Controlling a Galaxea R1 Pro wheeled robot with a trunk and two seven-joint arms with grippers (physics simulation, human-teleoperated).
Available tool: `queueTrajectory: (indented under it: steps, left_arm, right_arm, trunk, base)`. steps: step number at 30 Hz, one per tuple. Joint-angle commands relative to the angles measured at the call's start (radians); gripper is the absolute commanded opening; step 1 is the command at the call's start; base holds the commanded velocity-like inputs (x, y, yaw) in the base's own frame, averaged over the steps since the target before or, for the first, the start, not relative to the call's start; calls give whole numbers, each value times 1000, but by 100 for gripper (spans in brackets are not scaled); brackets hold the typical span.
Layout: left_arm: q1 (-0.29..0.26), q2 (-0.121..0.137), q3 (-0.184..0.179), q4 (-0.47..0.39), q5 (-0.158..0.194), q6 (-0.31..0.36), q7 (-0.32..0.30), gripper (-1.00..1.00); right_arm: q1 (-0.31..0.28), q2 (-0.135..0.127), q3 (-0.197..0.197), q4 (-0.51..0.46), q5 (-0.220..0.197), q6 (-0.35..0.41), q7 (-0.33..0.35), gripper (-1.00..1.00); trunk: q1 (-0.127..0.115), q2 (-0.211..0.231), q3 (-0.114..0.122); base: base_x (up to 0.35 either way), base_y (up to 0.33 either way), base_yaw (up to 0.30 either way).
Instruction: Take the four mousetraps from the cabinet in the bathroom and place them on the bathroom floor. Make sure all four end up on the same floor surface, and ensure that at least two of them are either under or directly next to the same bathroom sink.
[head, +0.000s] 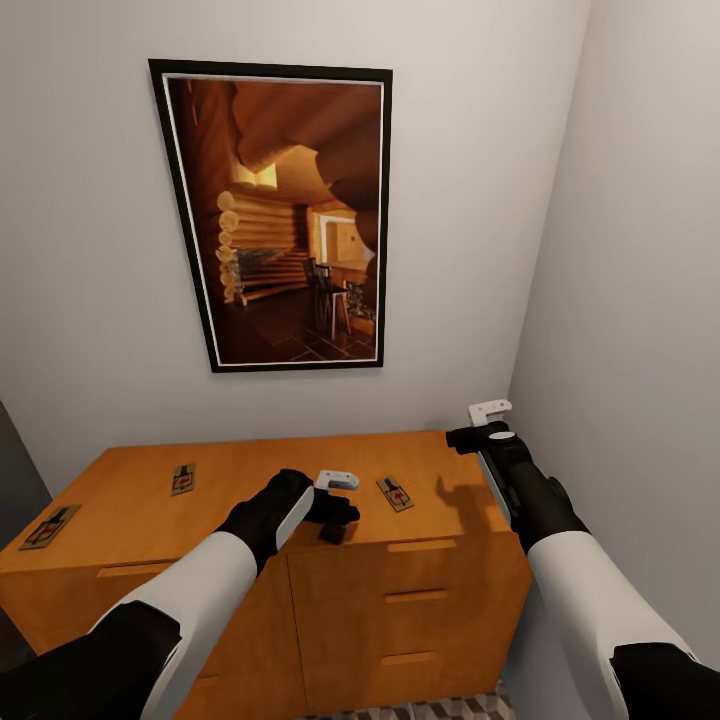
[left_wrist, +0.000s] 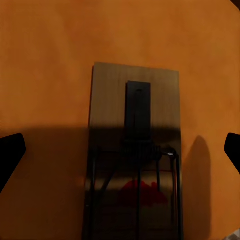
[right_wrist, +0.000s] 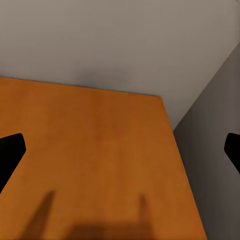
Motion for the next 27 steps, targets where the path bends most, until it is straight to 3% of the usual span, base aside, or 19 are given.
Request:
queueTrajectory:
  steps: [1, 4, 11, 27]
  left_arm:
    - [0, 0, -1, 22, 4, 4, 1, 100]
    - [0, 0, -1, 22, 5, 4, 1, 100]
    - [1, 0, -1, 22, 5, 2, 0, 100]
    - [1, 0, -1, 22, 6, 3, -1, 100]
  right_arm:
    - [-1, 0, 2, -1, 5, 6, -1, 100]
    - [-1, 0, 2, -1, 5, 6, -1, 100]
    - [-1, 0, 2, -1, 5, 6, -1, 100]
    - [-1, 0, 2, -1, 6, 6, -1, 100]
  trunk:
    - [0, -1, -2]
    - [0, -1, -2]
    - [27, -50, -24]
    - [27, -50, -24]
  base:
    - [0, 0, 0]
    - [0, 0, 0]
    - [0, 0, 0]
    - [0, 0, 0]
